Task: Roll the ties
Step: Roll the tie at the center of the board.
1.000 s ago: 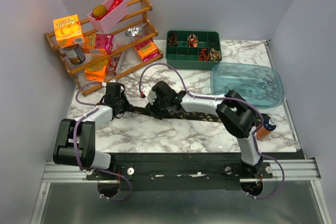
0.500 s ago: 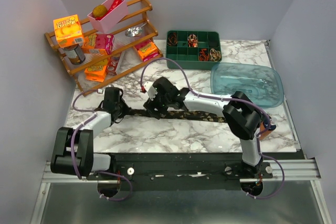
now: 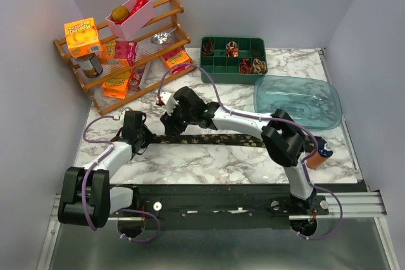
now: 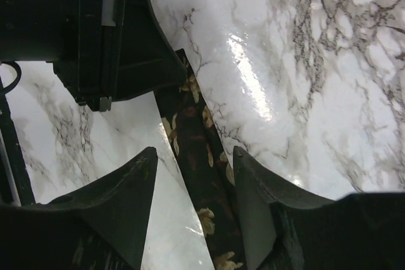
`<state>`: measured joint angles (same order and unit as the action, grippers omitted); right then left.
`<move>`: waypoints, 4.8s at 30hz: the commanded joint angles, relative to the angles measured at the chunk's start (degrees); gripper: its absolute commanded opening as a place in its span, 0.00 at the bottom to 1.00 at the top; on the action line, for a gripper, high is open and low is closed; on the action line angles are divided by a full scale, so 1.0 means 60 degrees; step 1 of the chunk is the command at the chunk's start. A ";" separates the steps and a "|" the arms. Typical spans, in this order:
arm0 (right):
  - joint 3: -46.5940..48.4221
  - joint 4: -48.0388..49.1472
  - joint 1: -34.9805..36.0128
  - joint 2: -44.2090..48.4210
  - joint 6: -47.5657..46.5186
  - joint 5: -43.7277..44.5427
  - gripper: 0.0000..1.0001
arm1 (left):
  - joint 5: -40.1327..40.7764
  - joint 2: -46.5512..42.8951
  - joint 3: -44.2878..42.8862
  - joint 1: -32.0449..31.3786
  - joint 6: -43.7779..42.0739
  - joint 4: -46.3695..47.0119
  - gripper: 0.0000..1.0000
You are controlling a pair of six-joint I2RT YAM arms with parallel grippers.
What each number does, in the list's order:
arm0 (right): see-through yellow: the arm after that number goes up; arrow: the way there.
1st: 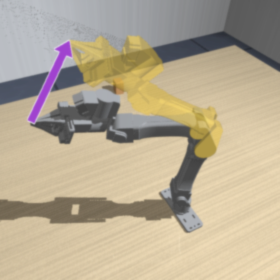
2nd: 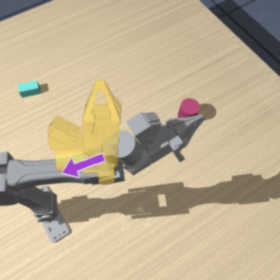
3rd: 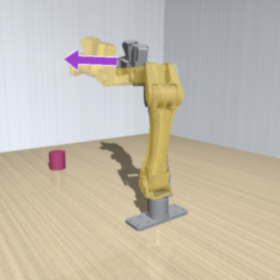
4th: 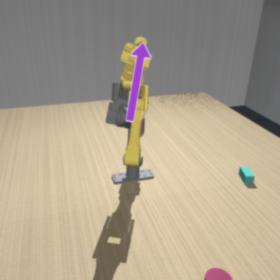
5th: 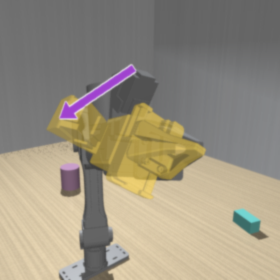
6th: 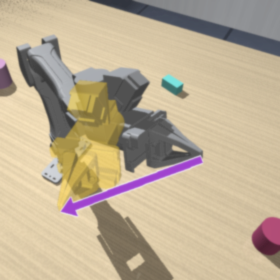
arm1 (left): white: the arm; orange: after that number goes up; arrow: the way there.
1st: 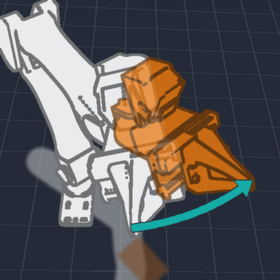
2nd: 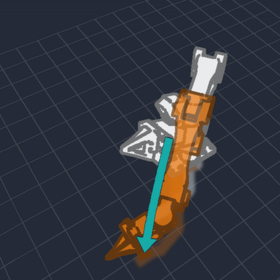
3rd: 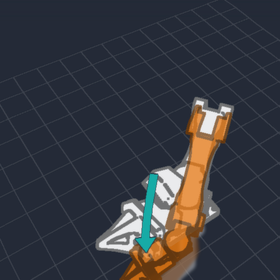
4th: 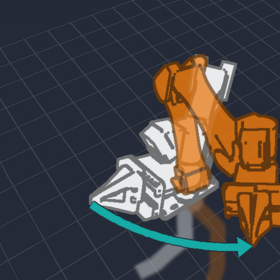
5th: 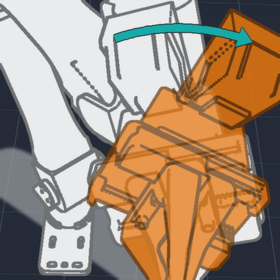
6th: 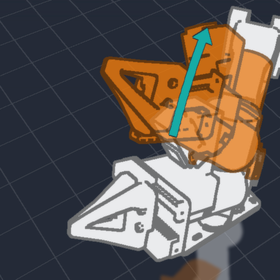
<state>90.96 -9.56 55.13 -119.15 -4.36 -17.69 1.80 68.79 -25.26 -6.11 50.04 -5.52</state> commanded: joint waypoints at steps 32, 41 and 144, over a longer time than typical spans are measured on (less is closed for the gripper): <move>0.0925 -0.0633 0.0523 -0.2451 0.0141 0.0899 0.01 | -0.0359 -0.1079 -0.0200 0.0037 -0.0781 0.0130 0.40; 0.0354 -0.0647 0.0508 -0.2143 0.0141 0.0781 0.01 | 0.0140 -0.0949 -0.0171 0.0578 -0.1074 -0.0078 0.52; 0.2360 -0.2743 -0.0327 -0.3476 0.1634 0.0282 0.01 | -0.4285 -0.0655 0.0824 0.0096 -0.0109 0.4683 0.00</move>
<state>107.28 -22.28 53.49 -135.55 4.12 -20.25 -18.94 66.87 -23.53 -4.54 42.22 12.58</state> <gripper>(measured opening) 0.011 0.093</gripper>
